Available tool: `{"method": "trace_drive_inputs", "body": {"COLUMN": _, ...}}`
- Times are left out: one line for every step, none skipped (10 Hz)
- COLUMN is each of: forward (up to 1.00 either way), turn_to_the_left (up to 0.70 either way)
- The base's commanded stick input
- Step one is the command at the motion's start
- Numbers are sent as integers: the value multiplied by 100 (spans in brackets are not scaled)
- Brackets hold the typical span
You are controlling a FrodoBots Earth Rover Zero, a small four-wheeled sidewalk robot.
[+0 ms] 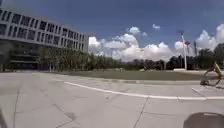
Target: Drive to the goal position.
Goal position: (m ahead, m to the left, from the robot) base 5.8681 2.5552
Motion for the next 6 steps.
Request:
{"method": "trace_drive_inputs", "body": {"forward": 100, "turn_to_the_left": 27}}
{"method": "trace_drive_inputs", "body": {"forward": 100, "turn_to_the_left": 27}}
{"method": "trace_drive_inputs", "body": {"forward": 100, "turn_to_the_left": 27}}
{"method": "trace_drive_inputs", "body": {"forward": 100, "turn_to_the_left": 27}}
{"method": "trace_drive_inputs", "body": {"forward": 100, "turn_to_the_left": 27}}
{"method": "trace_drive_inputs", "body": {"forward": 100, "turn_to_the_left": 27}}
